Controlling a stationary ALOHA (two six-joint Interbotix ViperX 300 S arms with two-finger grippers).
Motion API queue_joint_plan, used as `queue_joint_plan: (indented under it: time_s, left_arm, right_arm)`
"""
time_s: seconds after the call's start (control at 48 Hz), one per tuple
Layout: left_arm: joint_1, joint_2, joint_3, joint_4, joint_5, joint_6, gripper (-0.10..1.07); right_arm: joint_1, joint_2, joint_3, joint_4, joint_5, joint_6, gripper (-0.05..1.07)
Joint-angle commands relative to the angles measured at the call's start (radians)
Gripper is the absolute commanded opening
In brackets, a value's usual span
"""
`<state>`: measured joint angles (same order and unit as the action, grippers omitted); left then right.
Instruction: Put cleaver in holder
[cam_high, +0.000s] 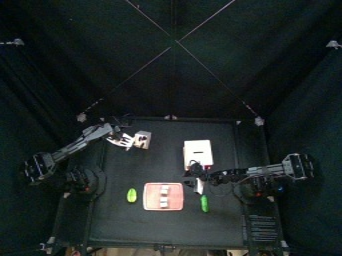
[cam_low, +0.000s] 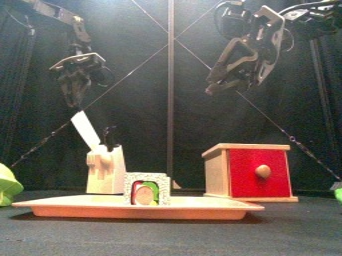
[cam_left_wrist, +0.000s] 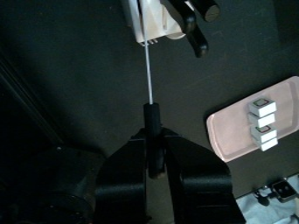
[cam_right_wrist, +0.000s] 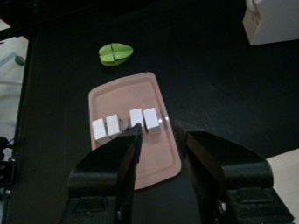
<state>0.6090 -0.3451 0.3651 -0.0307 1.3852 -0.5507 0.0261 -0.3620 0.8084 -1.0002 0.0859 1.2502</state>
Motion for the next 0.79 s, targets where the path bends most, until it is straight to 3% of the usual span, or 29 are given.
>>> queue_joint_plan:
  time_s: [0.0, 0.542, 0.771]
  left_arm:
    - [0.005, 0.008, -0.034, -0.005, -0.005, 0.002, 0.09]
    - [0.057, 0.080, -0.078, -0.037, 0.025, 0.006, 0.10]
    - [0.071, 0.138, -0.117, -0.061, 0.043, 0.078, 0.10]
  right_arm:
    - [-0.002, -0.011, -0.008, 0.002, -0.005, -0.003, 0.75]
    - [-0.003, -0.011, -0.005, 0.002, -0.005, -0.003, 0.75]
    - [-0.002, -0.011, -0.003, 0.002, -0.005, -0.003, 0.75]
